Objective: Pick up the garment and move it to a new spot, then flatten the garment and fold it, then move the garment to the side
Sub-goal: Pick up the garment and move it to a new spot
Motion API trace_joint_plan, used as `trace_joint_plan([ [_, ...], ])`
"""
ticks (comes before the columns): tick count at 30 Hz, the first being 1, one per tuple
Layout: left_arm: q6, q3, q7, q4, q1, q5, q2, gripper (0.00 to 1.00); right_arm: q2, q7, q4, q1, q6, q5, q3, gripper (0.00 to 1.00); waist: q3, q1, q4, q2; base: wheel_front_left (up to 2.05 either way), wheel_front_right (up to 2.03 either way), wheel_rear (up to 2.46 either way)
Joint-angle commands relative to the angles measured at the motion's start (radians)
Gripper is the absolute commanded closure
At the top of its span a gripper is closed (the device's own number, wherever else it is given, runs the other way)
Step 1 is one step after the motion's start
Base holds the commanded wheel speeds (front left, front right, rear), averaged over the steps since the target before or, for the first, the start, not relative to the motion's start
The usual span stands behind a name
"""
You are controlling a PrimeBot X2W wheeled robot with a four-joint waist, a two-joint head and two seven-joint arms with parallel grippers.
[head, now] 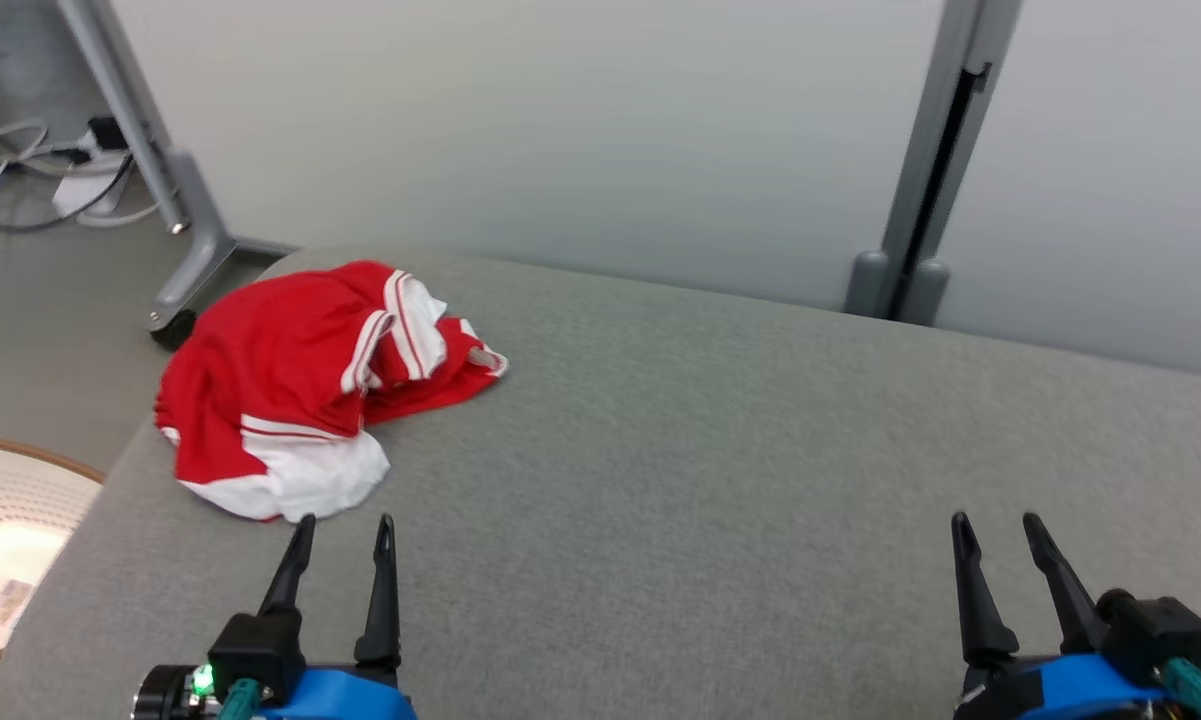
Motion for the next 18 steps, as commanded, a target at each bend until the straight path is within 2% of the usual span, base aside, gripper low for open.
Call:
trace_joint_plan([
  [1, 0.001, -0.001, -0.003, -0.003, -0.003, 0.004, 0.006, 0.00, -0.004, 0.000, -0.006, 0.007, 0.000, 0.000, -0.003, 0.00, 0.035, -0.0001, 0.046, 0.0000, 0.00, 0.00, 0.00],
  [3, 0.005, 0.009, -0.003, -0.007, 0.005, 0.001, 0.013, 0.00, -0.004, 0.001, -0.011, 0.011, 0.000, 0.002, -0.001, 0.00, 0.034, -0.0001, 0.120, 0.0000, 0.00, 0.00, 0.00],
  [10, 0.007, 0.017, -0.003, -0.017, 0.016, -0.003, 0.019, 0.00, -0.005, 0.002, -0.011, 0.013, 0.000, 0.008, 0.007, 0.00, 0.033, -0.0001, 0.246, 0.0000, 0.00, 0.00, 0.00],
  [18, 0.035, 0.060, -0.003, -0.073, 0.050, -0.019, 0.015, 0.00, -0.005, 0.024, -0.004, -0.055, 0.000, -0.014, 0.066, 0.00, 0.078, -0.0001, 0.278, 0.0000, 0.00, 0.00, 0.00],
])
